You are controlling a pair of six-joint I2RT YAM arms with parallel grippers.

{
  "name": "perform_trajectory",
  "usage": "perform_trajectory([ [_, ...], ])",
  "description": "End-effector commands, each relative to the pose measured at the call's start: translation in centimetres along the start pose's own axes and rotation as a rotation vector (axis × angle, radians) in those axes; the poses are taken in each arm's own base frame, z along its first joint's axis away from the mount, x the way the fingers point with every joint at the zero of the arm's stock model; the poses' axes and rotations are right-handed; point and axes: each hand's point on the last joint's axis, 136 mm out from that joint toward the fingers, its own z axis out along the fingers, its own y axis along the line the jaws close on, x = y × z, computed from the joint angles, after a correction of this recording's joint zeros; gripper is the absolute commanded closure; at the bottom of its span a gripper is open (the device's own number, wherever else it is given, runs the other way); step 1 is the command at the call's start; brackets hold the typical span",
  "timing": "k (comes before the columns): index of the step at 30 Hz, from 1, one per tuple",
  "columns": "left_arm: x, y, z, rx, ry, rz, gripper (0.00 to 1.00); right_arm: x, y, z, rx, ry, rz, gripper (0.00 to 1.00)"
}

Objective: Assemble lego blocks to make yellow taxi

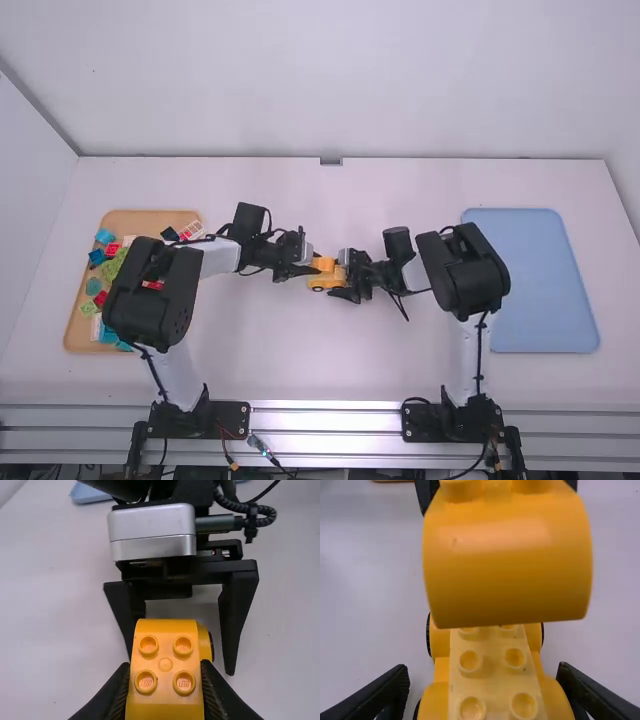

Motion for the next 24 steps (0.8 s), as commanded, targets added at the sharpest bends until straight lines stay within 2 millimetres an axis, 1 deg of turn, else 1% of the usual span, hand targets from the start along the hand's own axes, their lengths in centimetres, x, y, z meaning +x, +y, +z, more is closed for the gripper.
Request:
perform_trajectory([
  [1,0.3,-0.6,-0.1,-0.005,-0.004,-0.087,0.98,0.0,-0.1,0.2,-0.007,-0.005,-0.011,0.32],
  [8,0.6,-0.6,0.1,-0.035,-0.023,-0.119,0.98,0.1,-0.2,0.1,-0.003,-0.005,-0.013,0.45],
  [14,1.5,-0.7,0.5,-0.021,-0.025,-0.143,0.98,0.2,-0.1,0.1,-0.005,0.000,-0.005,0.48],
  [15,1.4,-0.9,0.8,-0.004,-0.037,-0.146,0.98,0.3,0.0,0.1,-0.008,0.004,-0.009,0.48],
  [18,1.1,-1.2,0.9,0.016,-0.065,-0.116,0.98,0.5,0.2,0.1,-0.015,0.010,-0.016,0.49],
  [24,1.7,-1.4,1.5,0.014,-0.038,-0.118,0.98,0.6,0.3,0.1,-0.020,0.011,-0.015,0.49],
])
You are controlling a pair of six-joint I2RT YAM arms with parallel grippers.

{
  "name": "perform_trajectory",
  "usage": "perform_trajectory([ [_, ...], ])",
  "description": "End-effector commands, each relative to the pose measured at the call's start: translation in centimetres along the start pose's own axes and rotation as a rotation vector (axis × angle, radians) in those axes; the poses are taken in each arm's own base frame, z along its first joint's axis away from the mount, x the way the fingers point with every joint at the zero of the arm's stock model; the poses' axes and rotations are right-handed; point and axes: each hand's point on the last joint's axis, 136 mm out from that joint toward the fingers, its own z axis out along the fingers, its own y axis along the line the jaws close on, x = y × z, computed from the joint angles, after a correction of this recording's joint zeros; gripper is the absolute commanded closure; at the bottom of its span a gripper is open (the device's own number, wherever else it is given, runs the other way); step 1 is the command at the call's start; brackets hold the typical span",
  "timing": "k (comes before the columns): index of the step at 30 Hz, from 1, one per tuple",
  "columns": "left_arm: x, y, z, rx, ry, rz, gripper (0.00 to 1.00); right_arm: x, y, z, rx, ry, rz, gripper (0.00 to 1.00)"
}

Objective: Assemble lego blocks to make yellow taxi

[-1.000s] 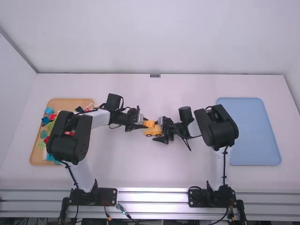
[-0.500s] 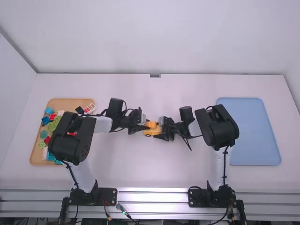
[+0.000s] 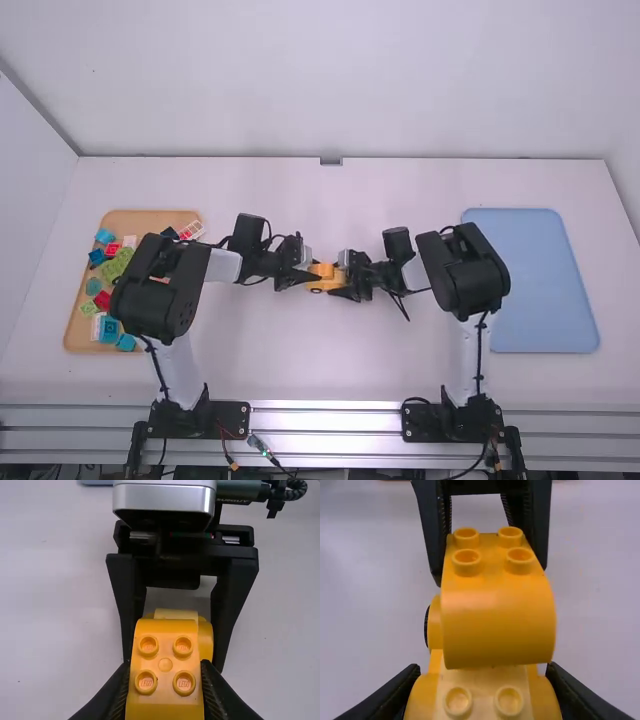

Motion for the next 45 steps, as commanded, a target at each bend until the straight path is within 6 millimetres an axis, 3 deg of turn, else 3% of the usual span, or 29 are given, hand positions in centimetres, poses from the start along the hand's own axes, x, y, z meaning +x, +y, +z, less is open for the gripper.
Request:
perform_trajectory([
  [1,0.1,-0.4,0.5,0.028,-0.018,0.003,0.98,0.5,-0.1,0.1,0.002,0.013,0.002,0.49],
  [17,1.2,-1.1,3.0,0.044,0.070,0.022,0.98,0.6,0.0,0.1,-0.002,0.012,0.008,0.48],
  [22,2.9,-1.0,2.9,0.018,0.159,-0.001,0.98,0.6,0.1,0.1,-0.003,0.016,0.013,0.48],
  [28,4.6,-2.3,2.7,0.055,0.239,0.025,0.98,0.7,0.3,0.1,-0.009,0.018,-0.009,0.48],
  [35,4.6,-2.9,3.1,0.074,0.250,0.028,0.98,0.7,0.2,0.1,-0.009,0.017,-0.010,0.47],
  [45,6.1,-2.7,3.7,0.025,0.381,0.014,0.98,0.7,0.1,0.1,-0.011,0.017,-0.007,0.47],
])
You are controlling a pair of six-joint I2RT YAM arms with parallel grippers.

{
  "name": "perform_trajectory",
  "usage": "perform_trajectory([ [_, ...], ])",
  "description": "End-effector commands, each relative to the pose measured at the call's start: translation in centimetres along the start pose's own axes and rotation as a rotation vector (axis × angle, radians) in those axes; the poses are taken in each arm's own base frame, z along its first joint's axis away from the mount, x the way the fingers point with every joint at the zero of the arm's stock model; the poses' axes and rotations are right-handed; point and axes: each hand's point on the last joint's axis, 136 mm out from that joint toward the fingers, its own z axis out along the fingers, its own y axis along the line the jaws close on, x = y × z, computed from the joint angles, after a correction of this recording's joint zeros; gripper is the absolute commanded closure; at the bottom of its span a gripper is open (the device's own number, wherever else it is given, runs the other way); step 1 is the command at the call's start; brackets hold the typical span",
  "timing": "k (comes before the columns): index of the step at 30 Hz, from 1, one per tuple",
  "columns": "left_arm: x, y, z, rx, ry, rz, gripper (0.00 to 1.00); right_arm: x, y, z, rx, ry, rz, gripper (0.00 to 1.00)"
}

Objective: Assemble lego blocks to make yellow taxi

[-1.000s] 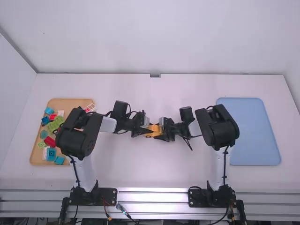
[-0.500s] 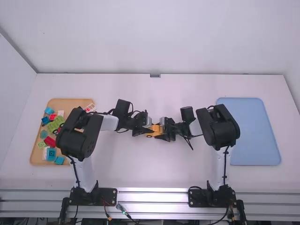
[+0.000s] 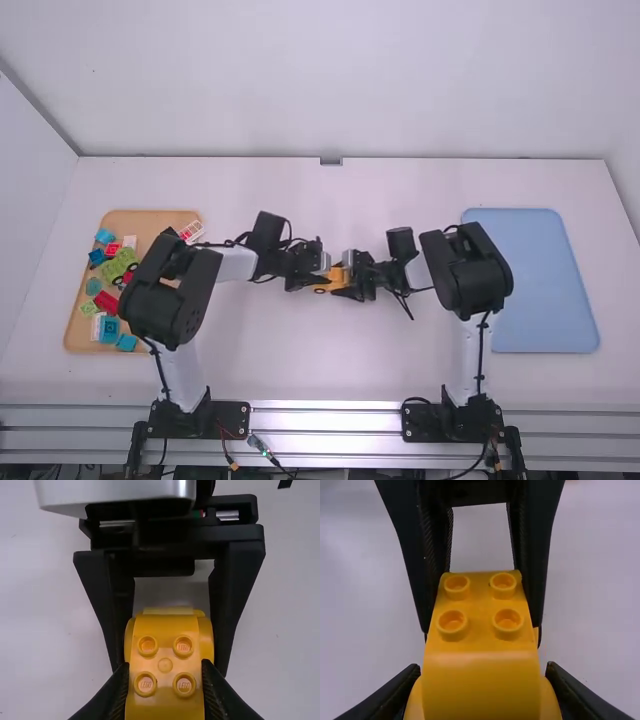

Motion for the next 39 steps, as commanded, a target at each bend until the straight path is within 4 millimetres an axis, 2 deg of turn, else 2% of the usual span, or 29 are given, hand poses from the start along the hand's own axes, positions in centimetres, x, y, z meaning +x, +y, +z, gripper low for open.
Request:
perform_trajectory([
  [1,5.4,-2.5,1.9,0.015,0.220,-0.080,0.98,0.4,0.2,0.7,-0.009,0.024,-0.004,0.47],
  [5,6.1,-2.3,1.7,-0.001,0.257,-0.084,0.98,0.5,0.3,0.7,-0.009,0.025,-0.003,0.46],
  [9,5.0,-2.3,1.9,0.012,0.197,-0.070,0.98,0.5,0.3,0.7,-0.009,0.027,0.000,0.44],
  [11,4.9,-2.1,1.9,0.009,0.190,-0.068,0.94,0.5,0.3,0.7,-0.011,0.028,0.003,0.44],
  [13,4.8,-1.8,1.8,0.002,0.187,-0.065,0.85,0.6,0.4,0.7,-0.012,0.030,0.007,0.43],
  [21,2.9,-1.5,1.5,0.024,0.135,-0.060,0.78,0.6,0.4,0.7,-0.013,0.030,0.009,0.43],
  [25,2.5,-1.3,1.3,0.025,0.117,-0.049,0.76,0.6,0.4,0.7,-0.013,0.030,0.009,0.43],
  [27,2.3,-1.3,1.4,0.027,0.112,-0.049,0.72,0.6,0.4,0.7,-0.013,0.030,0.010,0.43],
  [34,2.1,-0.8,1.3,0.014,0.105,-0.039,0.71,0.6,0.4,0.7,-0.013,0.030,0.010,0.43],
  [37,1.5,-0.7,1.0,0.007,0.100,-0.033,0.64,0.6,0.4,0.7,-0.013,0.030,0.010,0.42],
  [39,1.3,-0.5,0.8,0.001,0.097,-0.029,0.63,0.6,0.4,0.7,-0.014,0.031,0.011,0.42],
])
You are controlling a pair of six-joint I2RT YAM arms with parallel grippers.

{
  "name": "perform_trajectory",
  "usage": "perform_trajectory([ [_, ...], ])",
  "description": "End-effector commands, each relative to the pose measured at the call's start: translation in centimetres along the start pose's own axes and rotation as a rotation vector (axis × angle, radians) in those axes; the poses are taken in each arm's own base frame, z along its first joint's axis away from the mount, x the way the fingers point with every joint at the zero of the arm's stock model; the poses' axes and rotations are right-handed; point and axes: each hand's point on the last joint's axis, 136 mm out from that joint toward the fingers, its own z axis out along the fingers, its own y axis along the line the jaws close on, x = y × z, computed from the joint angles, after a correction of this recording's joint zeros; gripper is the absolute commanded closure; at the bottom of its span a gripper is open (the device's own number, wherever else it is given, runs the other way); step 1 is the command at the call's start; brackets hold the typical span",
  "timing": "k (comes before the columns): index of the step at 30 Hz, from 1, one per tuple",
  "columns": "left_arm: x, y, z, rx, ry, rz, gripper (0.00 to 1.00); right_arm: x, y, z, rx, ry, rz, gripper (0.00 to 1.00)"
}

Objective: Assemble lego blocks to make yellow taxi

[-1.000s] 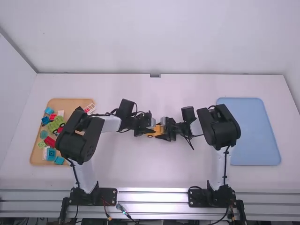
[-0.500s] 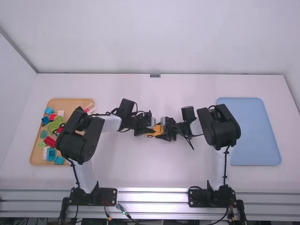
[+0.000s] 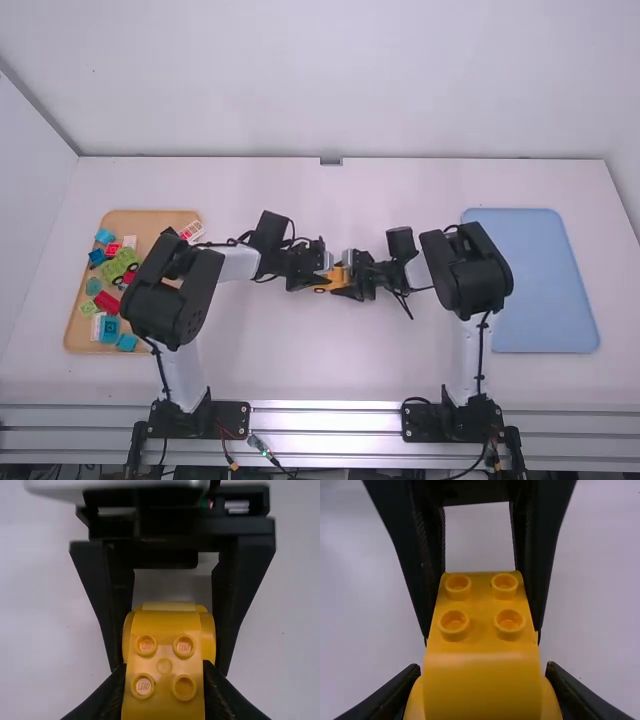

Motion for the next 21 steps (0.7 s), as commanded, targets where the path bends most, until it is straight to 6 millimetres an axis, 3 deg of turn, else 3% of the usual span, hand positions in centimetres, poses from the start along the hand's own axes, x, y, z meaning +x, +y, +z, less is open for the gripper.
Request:
perform_trajectory([
  [1,0.6,-0.5,0.4,0.002,0.037,0.001,0.63,0.6,0.3,0.5,-0.008,0.027,0.012,0.42],
  [9,-0.8,-0.1,-0.6,-0.022,0.022,0.031,0.63,0.6,0.3,0.5,-0.008,0.027,0.014,0.42],
  [13,-2.2,0.2,-1.4,-0.035,-0.003,0.056,0.58,0.7,0.3,0.5,-0.008,0.027,0.013,0.42],
  [14,-2.7,0.2,-1.6,-0.035,-0.018,0.067,0.52,0.7,0.3,0.5,-0.008,0.027,0.013,0.42],
  [16,-3.5,0.6,-2.6,-0.053,-0.043,0.077,0.28,0.6,0.4,0.5,-0.008,0.027,0.014,0.42],
  [17,-3.6,0.7,-2.6,-0.055,-0.045,0.078,0.24,0.6,0.4,0.5,-0.008,0.027,0.013,0.42],
  [18,-3.9,1.0,-3.3,-0.067,-0.058,0.082,0.03,0.6,0.4,0.5,-0.008,0.027,0.014,0.42],
  [21,-4.7,1.7,-5.1,-0.094,-0.092,0.080,0.01,0.6,0.4,0.5,-0.008,0.027,0.014,0.42],
])
